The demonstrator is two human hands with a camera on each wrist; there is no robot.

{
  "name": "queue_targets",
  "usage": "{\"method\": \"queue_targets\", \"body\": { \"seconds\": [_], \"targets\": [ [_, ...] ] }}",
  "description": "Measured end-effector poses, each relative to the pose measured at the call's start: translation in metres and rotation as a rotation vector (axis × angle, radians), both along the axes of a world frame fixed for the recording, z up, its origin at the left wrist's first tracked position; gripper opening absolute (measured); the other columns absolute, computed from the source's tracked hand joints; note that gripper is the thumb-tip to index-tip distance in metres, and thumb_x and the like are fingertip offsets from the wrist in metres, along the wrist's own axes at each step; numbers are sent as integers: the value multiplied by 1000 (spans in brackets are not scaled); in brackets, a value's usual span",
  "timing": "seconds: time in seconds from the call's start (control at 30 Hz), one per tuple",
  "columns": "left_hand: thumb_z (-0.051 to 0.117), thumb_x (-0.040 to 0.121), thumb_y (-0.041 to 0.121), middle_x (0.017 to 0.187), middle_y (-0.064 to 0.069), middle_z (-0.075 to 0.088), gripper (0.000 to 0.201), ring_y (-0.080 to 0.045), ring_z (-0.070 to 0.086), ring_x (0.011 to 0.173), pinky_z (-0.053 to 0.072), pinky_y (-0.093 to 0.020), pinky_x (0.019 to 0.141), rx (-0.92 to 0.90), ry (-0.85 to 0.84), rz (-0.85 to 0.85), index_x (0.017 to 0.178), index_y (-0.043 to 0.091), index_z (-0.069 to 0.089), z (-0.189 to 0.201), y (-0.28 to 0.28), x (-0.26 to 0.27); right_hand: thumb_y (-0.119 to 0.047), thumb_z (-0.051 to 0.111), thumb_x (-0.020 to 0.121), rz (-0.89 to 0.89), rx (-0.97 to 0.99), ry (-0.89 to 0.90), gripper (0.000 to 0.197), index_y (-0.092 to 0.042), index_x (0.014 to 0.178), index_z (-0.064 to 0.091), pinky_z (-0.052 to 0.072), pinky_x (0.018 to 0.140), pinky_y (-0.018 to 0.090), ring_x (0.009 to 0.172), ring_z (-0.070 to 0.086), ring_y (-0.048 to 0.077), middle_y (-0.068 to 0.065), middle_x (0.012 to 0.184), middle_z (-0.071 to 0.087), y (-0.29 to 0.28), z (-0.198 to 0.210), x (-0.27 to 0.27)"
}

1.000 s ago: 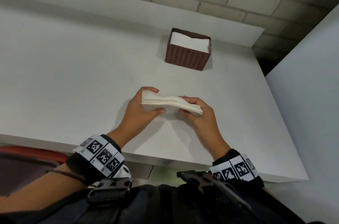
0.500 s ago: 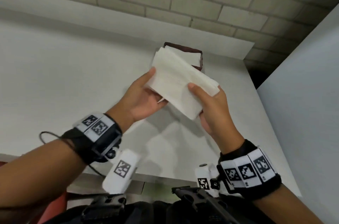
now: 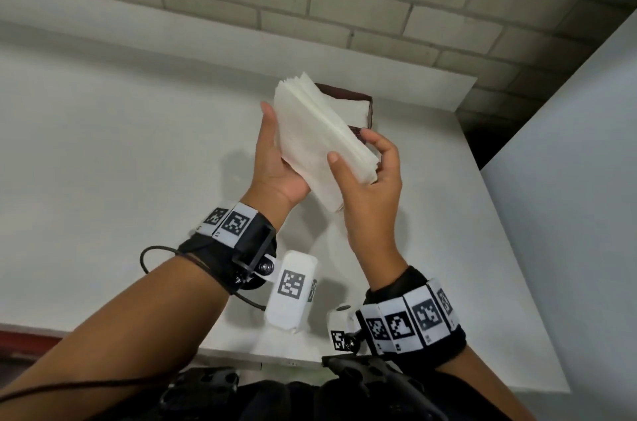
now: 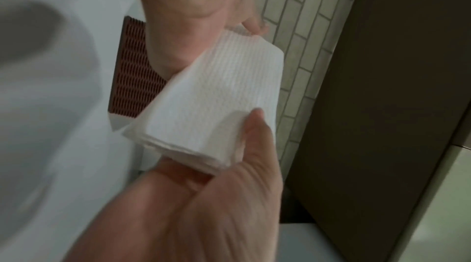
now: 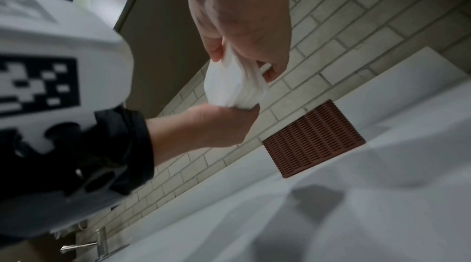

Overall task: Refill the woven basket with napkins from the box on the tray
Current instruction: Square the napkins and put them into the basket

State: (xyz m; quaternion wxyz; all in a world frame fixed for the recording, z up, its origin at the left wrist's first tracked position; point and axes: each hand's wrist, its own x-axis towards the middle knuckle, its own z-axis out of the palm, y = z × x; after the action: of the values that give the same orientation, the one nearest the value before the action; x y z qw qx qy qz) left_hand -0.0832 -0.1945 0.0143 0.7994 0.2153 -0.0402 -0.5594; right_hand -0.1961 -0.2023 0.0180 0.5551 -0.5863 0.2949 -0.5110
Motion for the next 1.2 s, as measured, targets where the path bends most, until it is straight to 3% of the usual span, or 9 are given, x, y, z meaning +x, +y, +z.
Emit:
{"method": "queue_targets", "body": {
  "seconds": [0.1, 0.2, 0.33, 0.43, 0.57, 0.63, 0.77, 0.9, 1.2],
  "targets": [
    [48, 85, 61, 90, -14, 72, 59, -30, 67, 90, 52, -48, 89, 89, -57, 23, 109, 9, 61, -4, -12, -3, -5, 69, 81, 22, 70, 127, 44, -20, 119, 51, 53, 87, 22, 103, 61, 8, -10, 107, 61, -13, -10, 8],
    [58, 88, 41, 105, -15, 71, 41, -30, 66, 99, 52, -47, 90, 237, -148, 36, 113, 9, 61, -10, -24, 5, -4, 63, 85, 52, 186, 210, 47, -12, 129, 49, 54, 91, 38, 113, 60, 23, 4, 120, 62, -38, -17, 9],
    [66, 83, 9, 105, -2, 60, 58, -18, 61, 92, 55, -33, 75, 486, -512, 154, 131, 21, 37, -11, -34, 32, -8, 60, 88, 142, 446, 283, 46, -10, 131, 43, 55, 47, 23, 84, 67, 22, 13, 124, 60, -87, -7, 3],
    [61, 86, 6, 118, -5, 55, 52, -20, 59, 97, 52, -26, 71, 533, -938, 33, 132, 22, 42, 5, -51, 46, -15, 55, 92, 99, 354, 426, 52, -14, 137, 30, 49, 38, 19, 57, 63, 14, 12, 119, 57, -118, 4, 13],
    [50, 88, -1, 105, -2, 57, 42, -9, 57, 77, 49, -14, 60, 550, -1294, -48, 126, 16, 53, 23, -90, 69, -8, 44, 95, 32, 74, 470, 71, -34, 150, 6, 55, 55, 19, 92, 52, 14, -1, 136, 37, -148, 18, 36],
    [44, 87, -4, 110, -4, 55, 46, -6, 54, 72, 44, -10, 54, 576, -1458, -62, 127, 15, 52, 25, -109, 78, -1, 39, 95, 13, -52, 528, 70, -28, 151, 10, 46, 64, 5, 99, 47, 11, 4, 134, 44, -163, 18, 46],
    [43, 87, -4, 137, -10, 47, 46, -23, 53, 115, 39, -17, 82, 694, -1863, -137, 130, 11, 51, 9, -132, 91, -2, 41, 95, -9, -139, 738, 49, -15, 143, 40, 31, 88, 8, 125, 49, 24, 14, 139, 50, -183, 6, 65],
    [48, 89, 2, 139, -15, 46, 40, -27, 37, 133, 29, -28, 106, 768, -2045, -171, 129, 8, 53, -4, -138, 98, -8, 46, 96, 5, -181, 908, 38, -4, 133, 50, 35, 100, 22, 128, 47, 27, 16, 137, 51, -194, 0, 75],
    [52, 88, 15, 143, -12, 33, 36, -33, 25, 132, 26, -42, 105, 911, -2441, -50, 123, 16, 60, -6, -131, 82, -17, 45, 94, 146, -422, 1447, 34, -1, 122, 54, 39, 96, 33, 125, 40, 34, 22, 138, 40, -196, 1, 89]
  ]
}}
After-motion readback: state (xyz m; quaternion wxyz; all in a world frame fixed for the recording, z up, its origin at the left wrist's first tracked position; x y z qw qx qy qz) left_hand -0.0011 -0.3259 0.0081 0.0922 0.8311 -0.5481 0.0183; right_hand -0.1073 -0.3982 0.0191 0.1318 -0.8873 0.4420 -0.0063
